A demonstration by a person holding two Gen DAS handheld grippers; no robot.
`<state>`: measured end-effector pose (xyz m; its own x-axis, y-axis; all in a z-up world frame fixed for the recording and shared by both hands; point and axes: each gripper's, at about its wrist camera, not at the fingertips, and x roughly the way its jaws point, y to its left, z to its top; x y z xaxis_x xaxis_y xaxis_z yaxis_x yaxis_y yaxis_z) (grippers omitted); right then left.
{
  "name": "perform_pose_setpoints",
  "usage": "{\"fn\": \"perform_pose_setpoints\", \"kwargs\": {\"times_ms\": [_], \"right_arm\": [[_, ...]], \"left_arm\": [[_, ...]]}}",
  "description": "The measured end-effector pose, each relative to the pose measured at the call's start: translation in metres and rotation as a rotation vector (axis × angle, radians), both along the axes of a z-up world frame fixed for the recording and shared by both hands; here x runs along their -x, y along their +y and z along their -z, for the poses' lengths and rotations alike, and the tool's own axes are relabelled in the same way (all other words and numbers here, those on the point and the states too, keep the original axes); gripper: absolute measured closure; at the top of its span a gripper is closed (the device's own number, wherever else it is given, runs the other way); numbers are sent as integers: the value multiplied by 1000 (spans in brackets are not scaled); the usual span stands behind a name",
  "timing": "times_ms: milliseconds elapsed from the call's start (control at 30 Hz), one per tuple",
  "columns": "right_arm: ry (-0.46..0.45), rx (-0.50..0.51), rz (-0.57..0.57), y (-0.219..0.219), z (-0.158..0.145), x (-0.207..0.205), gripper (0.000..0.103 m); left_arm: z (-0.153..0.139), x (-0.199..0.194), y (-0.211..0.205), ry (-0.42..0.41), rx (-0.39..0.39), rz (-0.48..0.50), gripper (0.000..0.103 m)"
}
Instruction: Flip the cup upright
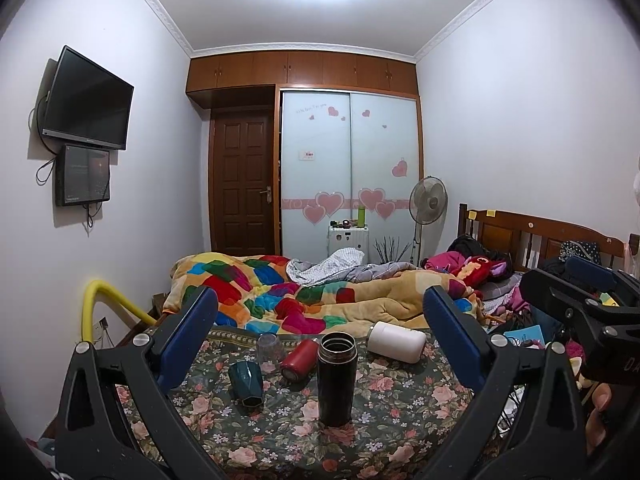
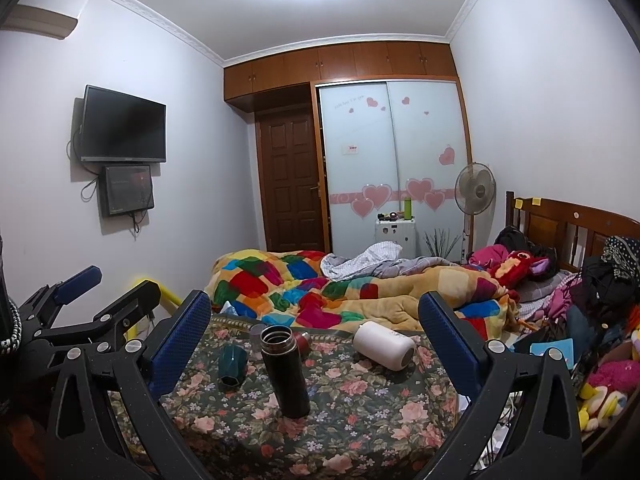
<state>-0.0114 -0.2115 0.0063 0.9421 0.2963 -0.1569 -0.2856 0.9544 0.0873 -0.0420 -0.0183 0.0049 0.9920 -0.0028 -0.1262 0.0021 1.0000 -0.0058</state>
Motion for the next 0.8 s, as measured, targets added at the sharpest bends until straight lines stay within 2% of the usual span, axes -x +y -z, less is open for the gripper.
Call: {"fn": "perform_pose_setpoints", "kwargs": {"times_ms": [800], "right_arm": [[2,2,1,1,0,-1,0]], "left_arm": [[4,-3,-3,-3,2,9,0]]}}
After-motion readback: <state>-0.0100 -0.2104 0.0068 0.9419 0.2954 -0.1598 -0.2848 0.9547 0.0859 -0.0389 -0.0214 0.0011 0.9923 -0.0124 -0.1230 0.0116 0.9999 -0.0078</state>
